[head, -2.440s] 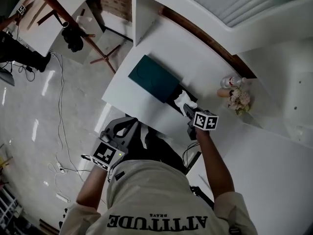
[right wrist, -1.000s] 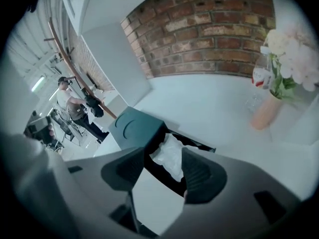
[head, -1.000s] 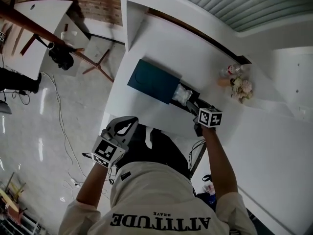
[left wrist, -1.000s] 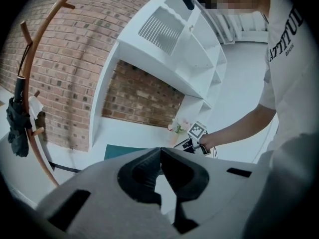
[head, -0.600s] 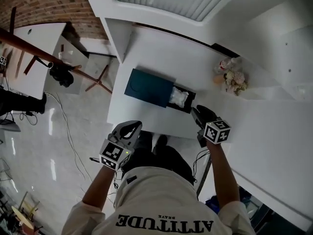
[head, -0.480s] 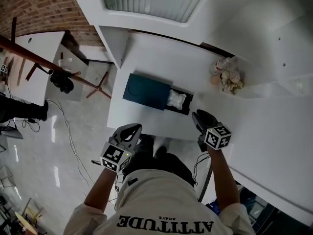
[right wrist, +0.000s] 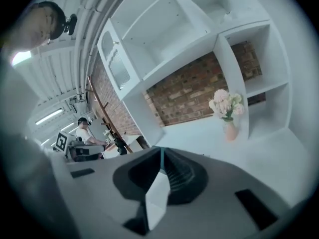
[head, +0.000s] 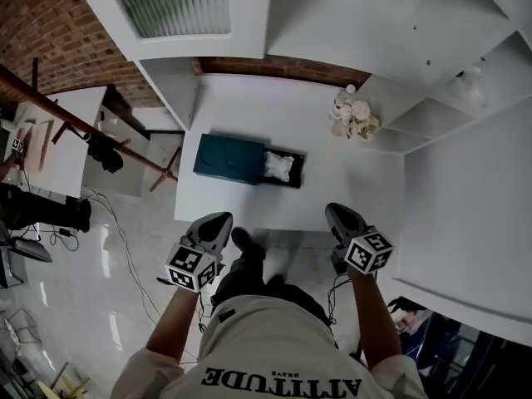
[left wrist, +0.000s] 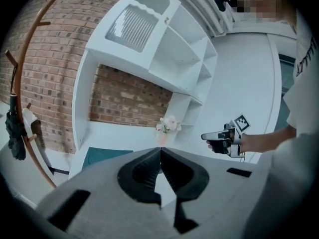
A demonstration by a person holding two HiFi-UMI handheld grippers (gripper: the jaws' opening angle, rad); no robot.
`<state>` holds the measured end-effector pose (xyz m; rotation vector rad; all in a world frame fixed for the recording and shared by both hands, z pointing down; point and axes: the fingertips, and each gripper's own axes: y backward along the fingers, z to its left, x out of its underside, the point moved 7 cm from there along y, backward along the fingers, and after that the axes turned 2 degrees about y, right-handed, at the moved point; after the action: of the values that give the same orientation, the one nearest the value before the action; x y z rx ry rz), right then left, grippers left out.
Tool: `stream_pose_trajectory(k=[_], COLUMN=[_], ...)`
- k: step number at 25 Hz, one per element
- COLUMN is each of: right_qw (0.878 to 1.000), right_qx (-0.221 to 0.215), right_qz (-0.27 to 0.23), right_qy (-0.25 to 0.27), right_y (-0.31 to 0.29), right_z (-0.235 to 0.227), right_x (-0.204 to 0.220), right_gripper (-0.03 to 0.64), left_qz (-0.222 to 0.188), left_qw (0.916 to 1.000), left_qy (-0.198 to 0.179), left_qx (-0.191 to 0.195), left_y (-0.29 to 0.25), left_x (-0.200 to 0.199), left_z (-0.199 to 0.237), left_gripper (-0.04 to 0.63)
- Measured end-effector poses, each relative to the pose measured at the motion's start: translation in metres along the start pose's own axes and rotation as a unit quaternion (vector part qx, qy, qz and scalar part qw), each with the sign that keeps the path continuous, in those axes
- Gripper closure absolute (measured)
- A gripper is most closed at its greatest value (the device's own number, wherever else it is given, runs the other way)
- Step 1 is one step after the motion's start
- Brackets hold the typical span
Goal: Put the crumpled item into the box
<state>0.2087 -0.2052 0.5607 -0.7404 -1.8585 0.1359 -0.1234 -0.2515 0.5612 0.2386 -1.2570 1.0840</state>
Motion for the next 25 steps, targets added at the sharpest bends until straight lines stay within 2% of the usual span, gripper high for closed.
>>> stream_pose_trajectory(k=[6, 12, 17, 25], right_qw=[0.999, 0.999, 0.998, 0.996], right_qx=[-0.003, 0.004, 0.016, 0.038], right_qz=[-0.008, -0.021, -0.019, -0.031], right_qy=[0.045, 0.047, 0.052, 0.070], right_y=[0.075, 0.142, 0.187, 0.219], right_z=[0.015, 0.021, 0.030, 0.054], right_x=[0.024, 0.055, 0.074, 0.082], right_gripper=[0.580, 0.580, 0.580, 0.580], left_qz=[-0.021, -0.046, -0.047, -0.065], left_qw=[0.9993, 0.9978, 0.9964, 0.9937], left_qy=[-0.026, -0.040, -0.059, -0.067], left_qx=[-0.014, -0.028, -0.039, -0.062], left_y=[0.028, 0.071, 0.110, 0.164], left_x=[0.015, 0.042, 0.064, 0.070], left_z=[-0.053, -0.112, -0.154, -0.170], left_gripper=[0.569, 0.569, 0.569, 0.569])
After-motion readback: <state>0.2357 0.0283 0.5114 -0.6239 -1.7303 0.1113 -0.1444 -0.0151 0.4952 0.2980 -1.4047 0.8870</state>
